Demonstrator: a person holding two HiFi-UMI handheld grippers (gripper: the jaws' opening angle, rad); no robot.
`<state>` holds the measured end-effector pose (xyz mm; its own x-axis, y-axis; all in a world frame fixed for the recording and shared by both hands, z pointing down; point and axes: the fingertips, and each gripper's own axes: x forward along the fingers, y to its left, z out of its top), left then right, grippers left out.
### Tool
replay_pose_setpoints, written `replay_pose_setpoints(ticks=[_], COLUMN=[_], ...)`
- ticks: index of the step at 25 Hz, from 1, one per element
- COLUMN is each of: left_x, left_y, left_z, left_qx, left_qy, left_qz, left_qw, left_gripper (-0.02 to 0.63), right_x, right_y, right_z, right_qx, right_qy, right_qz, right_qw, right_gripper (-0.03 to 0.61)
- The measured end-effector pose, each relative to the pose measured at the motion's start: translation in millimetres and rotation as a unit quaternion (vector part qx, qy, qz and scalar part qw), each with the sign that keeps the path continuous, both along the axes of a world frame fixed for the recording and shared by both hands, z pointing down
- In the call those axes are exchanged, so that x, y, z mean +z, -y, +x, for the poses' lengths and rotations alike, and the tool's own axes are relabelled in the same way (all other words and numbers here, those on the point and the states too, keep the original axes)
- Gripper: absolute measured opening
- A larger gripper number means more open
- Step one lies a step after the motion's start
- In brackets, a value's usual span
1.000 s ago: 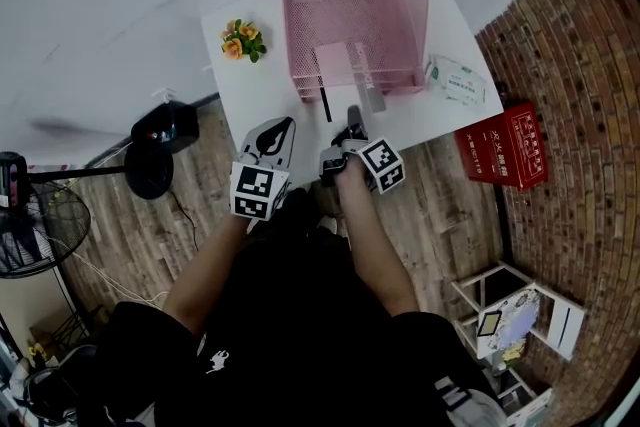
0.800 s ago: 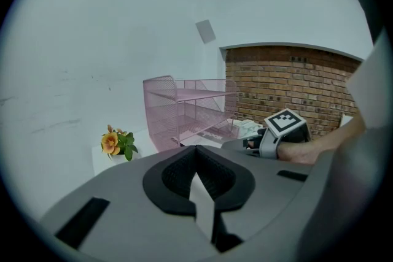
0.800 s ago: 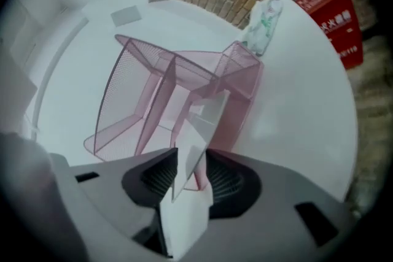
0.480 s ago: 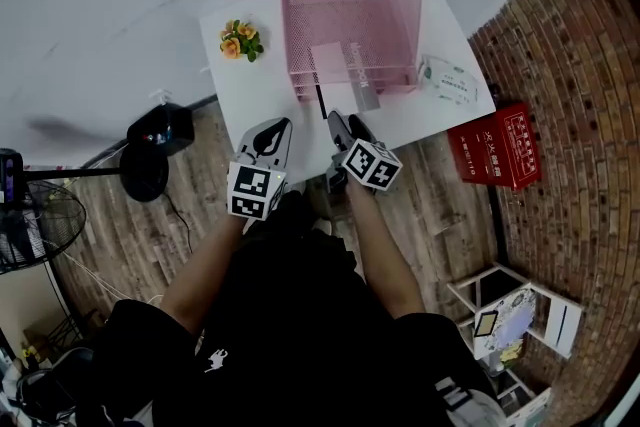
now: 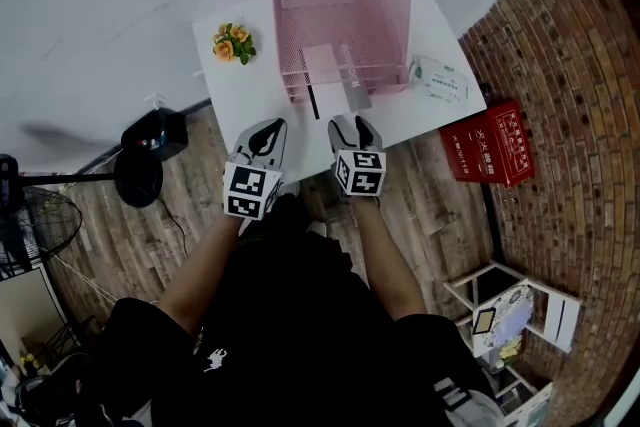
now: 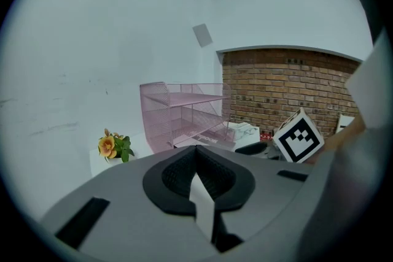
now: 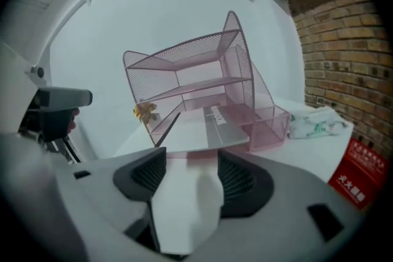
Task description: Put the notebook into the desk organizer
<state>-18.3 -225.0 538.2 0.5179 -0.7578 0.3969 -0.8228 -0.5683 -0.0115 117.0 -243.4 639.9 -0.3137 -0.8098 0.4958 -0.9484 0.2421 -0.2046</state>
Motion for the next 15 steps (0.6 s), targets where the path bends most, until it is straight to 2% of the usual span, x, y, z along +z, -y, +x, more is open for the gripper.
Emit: replay_pose_setpoints(ticks=[5,15], left_x=[0,5], left_y=[3,13], left_z=[0,-15], left_qx=[-0.002,-0.017], left_qy=[0.0,0.005], left_qz=[-0.004,-0.011], left_qw=[1.0,0.9998], left_gripper=[0.003,0.003], right_x=[1,6], right_y=[4,20], right_z=[3,-1], right_qx=[-0.012,0.019], right_qy=[-0.057,-0.058], right_qz=[0.011,0.005], right_qw=[0.998,0.998], right_gripper=[0.25,0.25])
